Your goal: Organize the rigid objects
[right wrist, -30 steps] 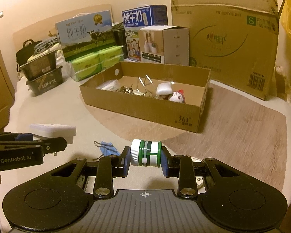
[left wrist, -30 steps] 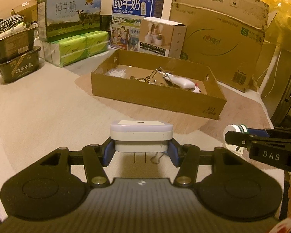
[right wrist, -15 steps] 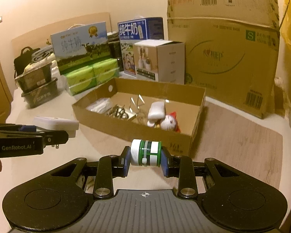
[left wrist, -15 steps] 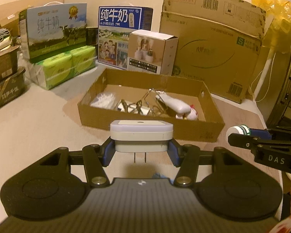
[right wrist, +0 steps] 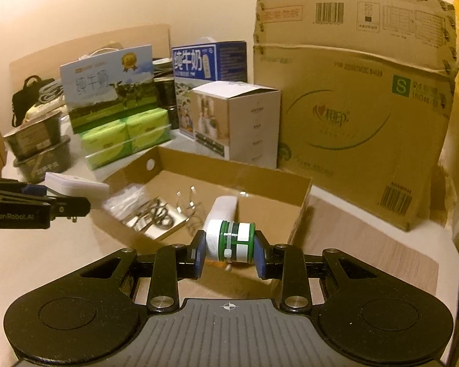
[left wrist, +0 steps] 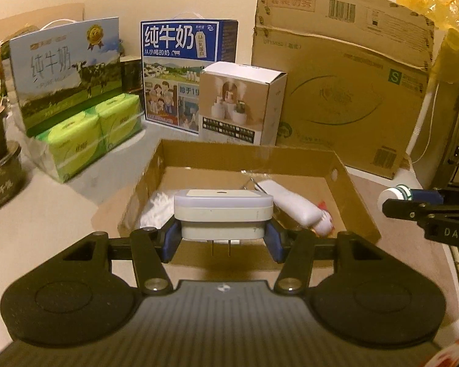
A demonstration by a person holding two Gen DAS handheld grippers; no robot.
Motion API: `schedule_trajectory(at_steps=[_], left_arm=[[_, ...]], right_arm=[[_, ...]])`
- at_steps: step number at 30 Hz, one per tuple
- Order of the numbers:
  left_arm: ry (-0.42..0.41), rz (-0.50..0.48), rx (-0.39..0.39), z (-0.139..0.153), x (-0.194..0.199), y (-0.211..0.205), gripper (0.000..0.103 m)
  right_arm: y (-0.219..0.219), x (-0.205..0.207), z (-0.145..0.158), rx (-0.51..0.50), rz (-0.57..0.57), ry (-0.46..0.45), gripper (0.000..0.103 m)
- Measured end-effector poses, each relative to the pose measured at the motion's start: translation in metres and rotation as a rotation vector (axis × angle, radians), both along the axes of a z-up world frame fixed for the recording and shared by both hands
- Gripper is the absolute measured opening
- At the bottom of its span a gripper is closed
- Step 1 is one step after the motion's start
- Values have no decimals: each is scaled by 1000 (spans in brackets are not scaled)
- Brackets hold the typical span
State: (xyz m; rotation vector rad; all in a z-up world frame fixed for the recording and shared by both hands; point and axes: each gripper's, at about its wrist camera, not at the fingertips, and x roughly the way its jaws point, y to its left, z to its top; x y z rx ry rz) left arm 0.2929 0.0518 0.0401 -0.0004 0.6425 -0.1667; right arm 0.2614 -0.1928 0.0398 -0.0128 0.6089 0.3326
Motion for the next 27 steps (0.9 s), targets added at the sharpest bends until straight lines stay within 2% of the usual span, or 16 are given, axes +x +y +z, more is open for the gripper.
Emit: schedule_trajectory(at_steps=[13,27], left_arm=[[28,-16,10,-9,70,8,53],[52,-46,42,-23,121,2,53]], right_arm=[[-5,71,-9,-50,2,31,32],[0,114,-20,-53,-5,70,32]])
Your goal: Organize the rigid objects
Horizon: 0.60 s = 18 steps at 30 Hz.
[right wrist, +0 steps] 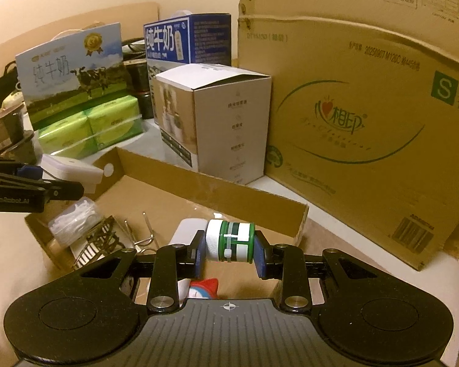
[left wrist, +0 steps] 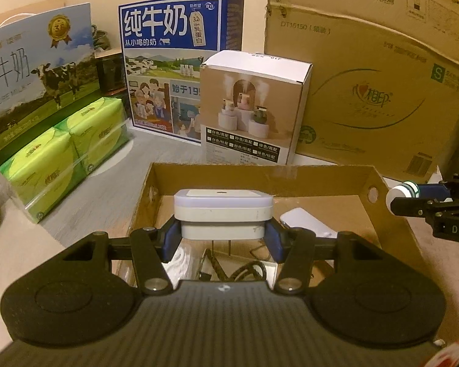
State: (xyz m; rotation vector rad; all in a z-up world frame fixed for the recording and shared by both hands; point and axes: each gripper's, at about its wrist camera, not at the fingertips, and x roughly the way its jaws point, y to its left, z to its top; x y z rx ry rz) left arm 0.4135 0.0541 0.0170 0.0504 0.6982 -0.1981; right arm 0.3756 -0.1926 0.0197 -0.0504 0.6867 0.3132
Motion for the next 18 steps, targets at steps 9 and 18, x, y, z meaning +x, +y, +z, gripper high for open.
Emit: schedule_trajectory(at_steps=[9,18], left_arm=[[17,-6,2,-8,23,-2,53],[33,-13,-1,-18,36,-9,53]], right_arm=[[3,17,-4,-2,-4,14,32],[3,23,-10,0,-7,26,32]])
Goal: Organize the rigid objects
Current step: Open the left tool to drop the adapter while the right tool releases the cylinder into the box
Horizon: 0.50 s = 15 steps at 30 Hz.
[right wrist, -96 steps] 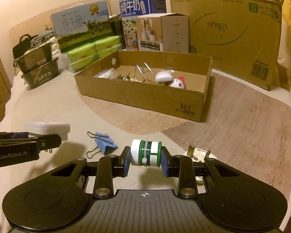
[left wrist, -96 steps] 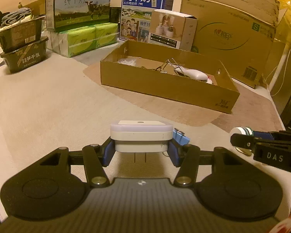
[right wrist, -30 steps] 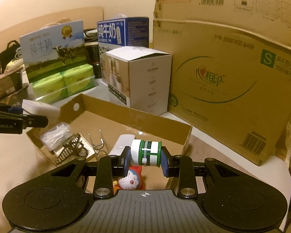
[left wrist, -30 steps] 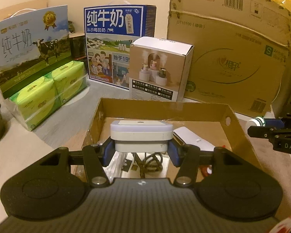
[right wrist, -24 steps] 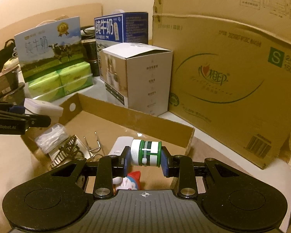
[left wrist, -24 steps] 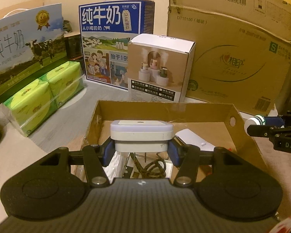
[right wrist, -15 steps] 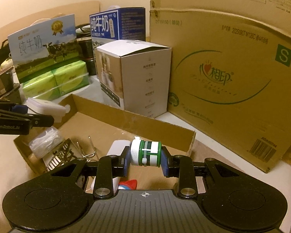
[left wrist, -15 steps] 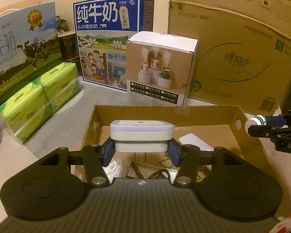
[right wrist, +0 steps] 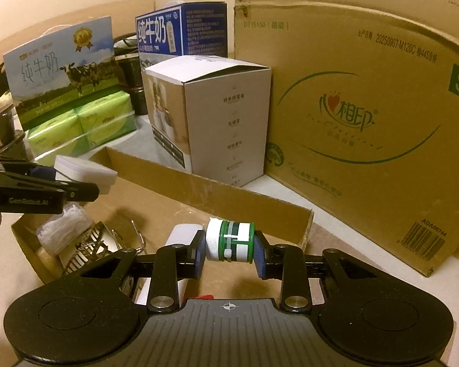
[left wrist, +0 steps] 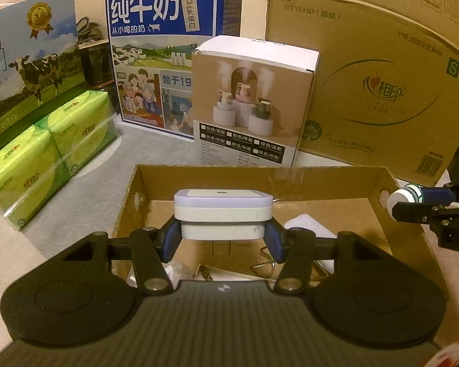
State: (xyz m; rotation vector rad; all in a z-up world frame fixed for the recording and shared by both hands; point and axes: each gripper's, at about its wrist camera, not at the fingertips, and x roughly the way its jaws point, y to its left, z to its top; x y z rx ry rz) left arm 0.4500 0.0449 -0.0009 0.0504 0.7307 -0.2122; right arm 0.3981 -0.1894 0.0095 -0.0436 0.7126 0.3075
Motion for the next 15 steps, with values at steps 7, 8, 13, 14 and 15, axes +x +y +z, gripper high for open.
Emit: schedule_trajectory(at_steps=[7,8,13,14,15], left_arm=[[-19,30,2,0,-2,2,66],[-22,34,2,2,-3,4,66],[-26,39,6,7,-12,11,66],[-27,40,7,8,-14,12,66],[-27,41,7,8,-16,12,66]], right_arm=[[-3,1,-2,6,-6,7,32],[-4,1,-2,7,-6,8,32],[-7,0,-2,14,-14,12,32],[-7,-1,-1,16,-15,12,32],[-7,-1,-1,17,-14,12,32]])
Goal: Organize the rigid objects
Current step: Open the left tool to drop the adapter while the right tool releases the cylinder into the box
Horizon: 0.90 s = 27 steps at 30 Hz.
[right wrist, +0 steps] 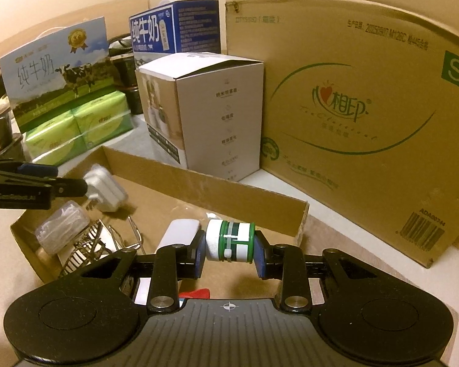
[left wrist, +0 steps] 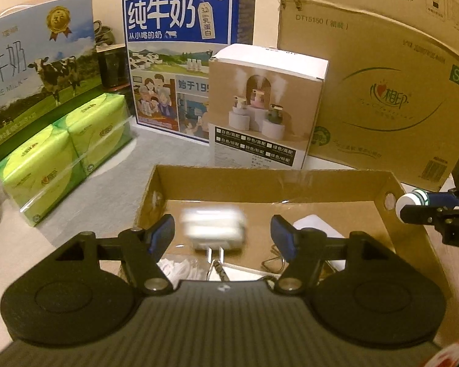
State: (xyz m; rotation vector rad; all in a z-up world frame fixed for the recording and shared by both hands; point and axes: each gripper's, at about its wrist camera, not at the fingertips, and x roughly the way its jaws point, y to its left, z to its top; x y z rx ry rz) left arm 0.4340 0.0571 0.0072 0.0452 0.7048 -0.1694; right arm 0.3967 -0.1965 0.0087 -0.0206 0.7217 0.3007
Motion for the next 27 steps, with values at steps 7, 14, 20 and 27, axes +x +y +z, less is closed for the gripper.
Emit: schedule_trajectory(at_steps=[7,14,20,27], left_arm=[[8,-8,6,-1,-12,-1,66],[11,-15,8,-2,-15,-2,66],[9,-19,8,-2,-15,-2,66],[1,-13,20,-2,-19,-3,66]], right_arm=[[2,-3,5,2,5,-6,32],[3,-4,7,3,4,-8,32],[3,-2,5,0,1,-1,32],[-3,1,2,47,1,-21,34]])
